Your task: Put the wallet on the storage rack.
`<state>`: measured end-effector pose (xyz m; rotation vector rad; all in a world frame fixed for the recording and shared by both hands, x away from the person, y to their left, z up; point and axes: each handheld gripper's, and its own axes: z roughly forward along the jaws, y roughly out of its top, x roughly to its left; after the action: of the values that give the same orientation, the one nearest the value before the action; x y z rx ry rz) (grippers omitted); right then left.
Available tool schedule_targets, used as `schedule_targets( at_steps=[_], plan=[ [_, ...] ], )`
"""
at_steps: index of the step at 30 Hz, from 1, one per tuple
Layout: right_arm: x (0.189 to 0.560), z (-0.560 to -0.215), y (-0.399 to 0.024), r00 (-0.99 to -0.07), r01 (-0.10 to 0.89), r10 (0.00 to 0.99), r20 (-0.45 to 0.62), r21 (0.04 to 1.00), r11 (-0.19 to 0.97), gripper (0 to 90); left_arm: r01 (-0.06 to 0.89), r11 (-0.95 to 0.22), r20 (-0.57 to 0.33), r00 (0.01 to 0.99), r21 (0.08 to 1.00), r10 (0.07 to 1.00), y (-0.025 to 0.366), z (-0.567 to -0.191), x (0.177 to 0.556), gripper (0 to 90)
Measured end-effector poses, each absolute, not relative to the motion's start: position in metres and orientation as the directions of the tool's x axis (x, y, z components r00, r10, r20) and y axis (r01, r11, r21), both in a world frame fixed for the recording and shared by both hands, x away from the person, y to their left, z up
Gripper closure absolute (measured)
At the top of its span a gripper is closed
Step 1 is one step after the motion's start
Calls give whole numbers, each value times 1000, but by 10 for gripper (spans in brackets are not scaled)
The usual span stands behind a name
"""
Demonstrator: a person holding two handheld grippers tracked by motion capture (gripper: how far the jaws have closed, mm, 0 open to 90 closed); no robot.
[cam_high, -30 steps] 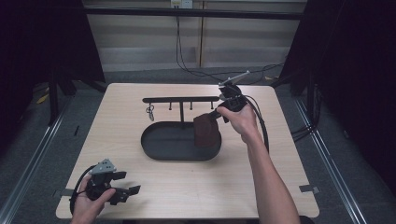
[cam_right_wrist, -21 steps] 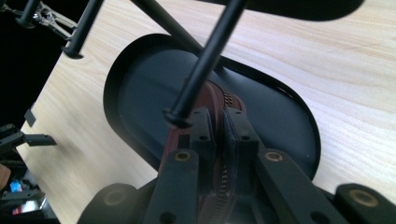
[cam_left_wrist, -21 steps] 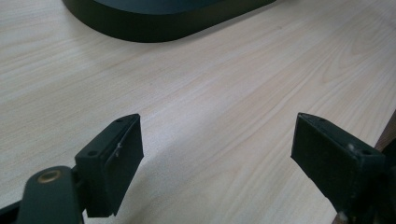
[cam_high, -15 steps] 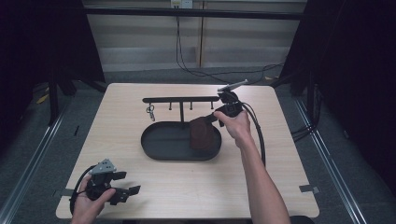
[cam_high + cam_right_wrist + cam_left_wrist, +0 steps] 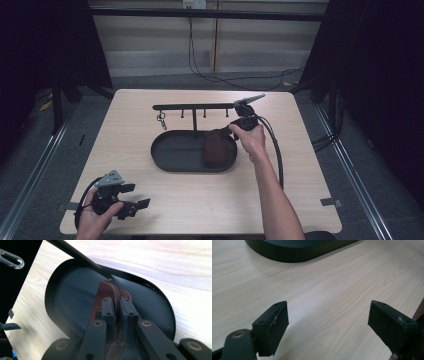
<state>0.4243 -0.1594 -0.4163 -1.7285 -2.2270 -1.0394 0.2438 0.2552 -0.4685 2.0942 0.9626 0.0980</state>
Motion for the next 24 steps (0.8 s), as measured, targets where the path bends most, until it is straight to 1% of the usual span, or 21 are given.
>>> schedule_targets(
  at_steps=[8,13,20,24],
  plan=[
    [425,-433,-163,-313,903,796,517,422,81,827,604,-378,-247,704,702,666,255,-468,244,166],
    [425,-440,-165,-310,898,812,495,434,78,823,604,-377,-248,704,702,666,256,-468,244,166],
    [425,-452,-168,-306,899,810,501,432,73,813,605,-376,-251,704,701,664,256,-468,244,166],
    [424,-455,-170,-311,900,823,476,425,94,803,607,-371,-256,702,703,665,256,-468,244,166]
  ],
)
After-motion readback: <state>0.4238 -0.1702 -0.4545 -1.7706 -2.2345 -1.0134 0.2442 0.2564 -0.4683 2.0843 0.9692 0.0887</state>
